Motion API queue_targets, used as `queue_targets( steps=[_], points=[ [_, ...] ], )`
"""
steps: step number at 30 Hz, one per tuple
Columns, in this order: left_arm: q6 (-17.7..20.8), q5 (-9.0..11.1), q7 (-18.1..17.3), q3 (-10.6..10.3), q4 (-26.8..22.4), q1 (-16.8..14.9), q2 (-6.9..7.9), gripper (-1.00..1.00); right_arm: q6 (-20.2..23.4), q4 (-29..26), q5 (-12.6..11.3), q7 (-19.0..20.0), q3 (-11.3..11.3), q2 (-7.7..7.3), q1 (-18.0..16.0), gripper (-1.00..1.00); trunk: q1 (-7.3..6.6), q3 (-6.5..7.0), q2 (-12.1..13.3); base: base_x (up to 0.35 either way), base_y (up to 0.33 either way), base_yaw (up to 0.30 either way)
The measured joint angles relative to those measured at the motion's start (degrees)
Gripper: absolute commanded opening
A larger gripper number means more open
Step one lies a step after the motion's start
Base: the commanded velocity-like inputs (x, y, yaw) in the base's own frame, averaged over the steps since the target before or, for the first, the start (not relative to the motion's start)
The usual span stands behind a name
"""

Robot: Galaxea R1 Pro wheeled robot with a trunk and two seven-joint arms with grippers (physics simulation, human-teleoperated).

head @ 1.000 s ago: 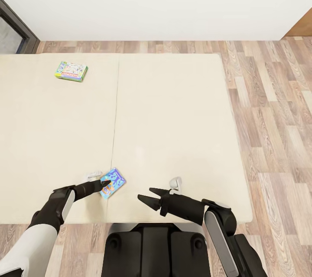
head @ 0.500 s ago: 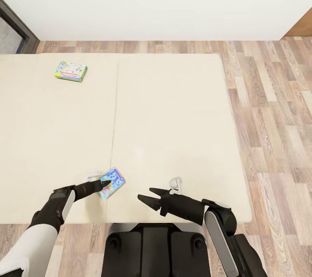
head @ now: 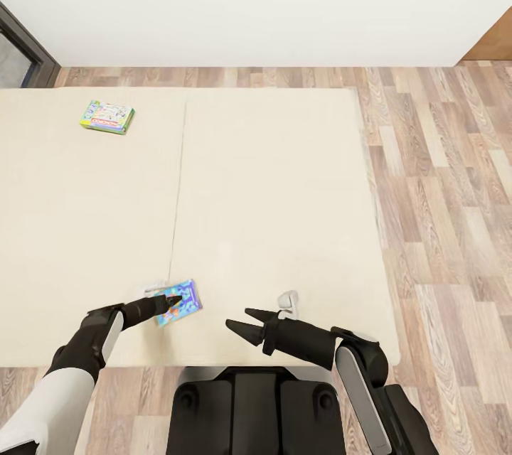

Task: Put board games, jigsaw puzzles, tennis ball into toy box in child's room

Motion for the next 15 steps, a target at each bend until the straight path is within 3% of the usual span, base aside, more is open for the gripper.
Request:
queue_targets(
  steps=[7, 15],
  points=[
    [0.2, 0.0, 0.0, 0.0, -0.6, 0.0, -0.01, 1.00, 0.0, 0.0, 0.0, 0.0, 0.0, 0.02, 0.0, 1.00, 0.00, 0.00, 0.0, 0.000, -0.179, 0.000],
    [0.3, 0.0, 0.0, 0.0, -0.8, 0.0, -0.02, 1.00, 0.0, 0.0, 0.0, 0.0, 0.0, -0.03, 0.0, 1.00, 0.00, 0.00, 0.0, 0.000, -0.071, 0.000]
  ],
)
